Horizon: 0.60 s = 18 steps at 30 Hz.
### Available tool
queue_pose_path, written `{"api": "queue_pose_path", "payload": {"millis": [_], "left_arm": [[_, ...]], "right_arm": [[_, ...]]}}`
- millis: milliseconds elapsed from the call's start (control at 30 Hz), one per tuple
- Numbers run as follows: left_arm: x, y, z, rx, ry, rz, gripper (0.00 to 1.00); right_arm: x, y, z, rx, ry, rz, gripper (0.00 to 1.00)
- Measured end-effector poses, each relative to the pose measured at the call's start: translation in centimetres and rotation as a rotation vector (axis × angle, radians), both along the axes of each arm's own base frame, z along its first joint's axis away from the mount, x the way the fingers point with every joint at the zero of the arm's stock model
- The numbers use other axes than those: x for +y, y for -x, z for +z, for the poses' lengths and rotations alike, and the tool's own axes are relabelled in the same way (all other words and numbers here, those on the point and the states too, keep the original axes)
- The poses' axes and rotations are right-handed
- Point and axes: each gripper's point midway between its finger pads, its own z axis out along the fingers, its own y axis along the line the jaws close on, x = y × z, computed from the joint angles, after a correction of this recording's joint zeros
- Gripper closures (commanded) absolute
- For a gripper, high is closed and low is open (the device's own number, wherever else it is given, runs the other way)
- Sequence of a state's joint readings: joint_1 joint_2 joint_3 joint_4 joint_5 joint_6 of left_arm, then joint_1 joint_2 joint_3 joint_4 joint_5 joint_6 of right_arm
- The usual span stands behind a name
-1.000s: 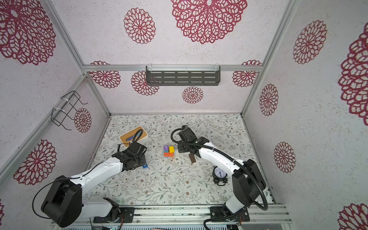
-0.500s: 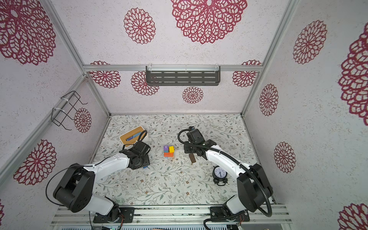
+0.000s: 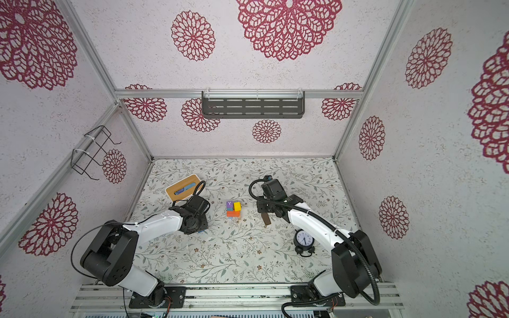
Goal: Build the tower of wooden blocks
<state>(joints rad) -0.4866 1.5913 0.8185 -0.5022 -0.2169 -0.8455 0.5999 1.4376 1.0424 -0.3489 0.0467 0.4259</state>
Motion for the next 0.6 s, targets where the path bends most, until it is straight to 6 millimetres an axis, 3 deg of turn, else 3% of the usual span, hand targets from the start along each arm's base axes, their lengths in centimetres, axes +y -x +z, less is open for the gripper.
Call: {"api": "queue_pose_path", "payload": {"millis": [200, 400, 600], "left_arm": [[-0.5, 0.3, -0.4, 0.012, -0.005, -0.018, 0.68], [-1.4, 1.0, 0.2, 0.018, -0.015, -0.059, 0.7], [-5.4, 1.1, 3.2, -0.032, 0.004, -0.154, 0.7]], "right_arm": [[-0.1, 0.0, 0.0, -0.002, -0.001, -0.001, 0.51], [-0.4, 0.4, 0.3, -0.008, -0.006, -0.003, 0.51], [-2.0, 0.4, 0.6, -0.013, -0.042, -0.032, 0.49]]}}
